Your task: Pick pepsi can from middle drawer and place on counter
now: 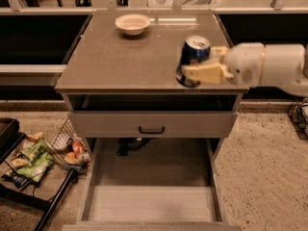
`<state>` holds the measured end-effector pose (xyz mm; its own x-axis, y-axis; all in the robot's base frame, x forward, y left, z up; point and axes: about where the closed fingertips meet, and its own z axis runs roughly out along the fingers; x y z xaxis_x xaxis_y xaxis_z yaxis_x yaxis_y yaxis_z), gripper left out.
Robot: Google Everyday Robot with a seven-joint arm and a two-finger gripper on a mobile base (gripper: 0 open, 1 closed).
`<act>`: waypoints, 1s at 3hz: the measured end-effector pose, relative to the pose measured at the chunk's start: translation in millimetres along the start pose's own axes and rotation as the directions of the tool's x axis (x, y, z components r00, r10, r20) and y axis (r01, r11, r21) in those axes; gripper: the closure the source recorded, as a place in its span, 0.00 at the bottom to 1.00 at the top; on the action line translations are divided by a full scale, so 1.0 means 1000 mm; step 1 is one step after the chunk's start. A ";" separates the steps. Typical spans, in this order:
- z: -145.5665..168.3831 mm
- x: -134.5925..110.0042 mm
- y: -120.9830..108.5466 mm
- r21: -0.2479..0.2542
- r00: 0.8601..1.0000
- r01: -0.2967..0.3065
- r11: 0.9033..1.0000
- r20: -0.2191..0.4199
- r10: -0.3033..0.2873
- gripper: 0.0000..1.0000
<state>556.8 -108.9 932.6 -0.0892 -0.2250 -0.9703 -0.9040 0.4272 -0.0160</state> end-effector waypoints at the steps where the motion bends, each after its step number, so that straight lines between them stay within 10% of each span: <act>1: 0.056 -0.030 -0.040 0.091 0.999 0.032 0.995 -0.035 -0.029 1.00; 3: 0.175 0.016 -0.097 0.150 0.988 0.088 0.985 -0.140 -0.067 1.00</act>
Offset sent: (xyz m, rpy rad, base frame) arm 0.1935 0.1360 -0.0488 -0.2168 -0.0956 -0.1657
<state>716.7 -0.9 876.4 -0.0864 -0.3735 -0.9236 -0.8351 0.5327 -0.1373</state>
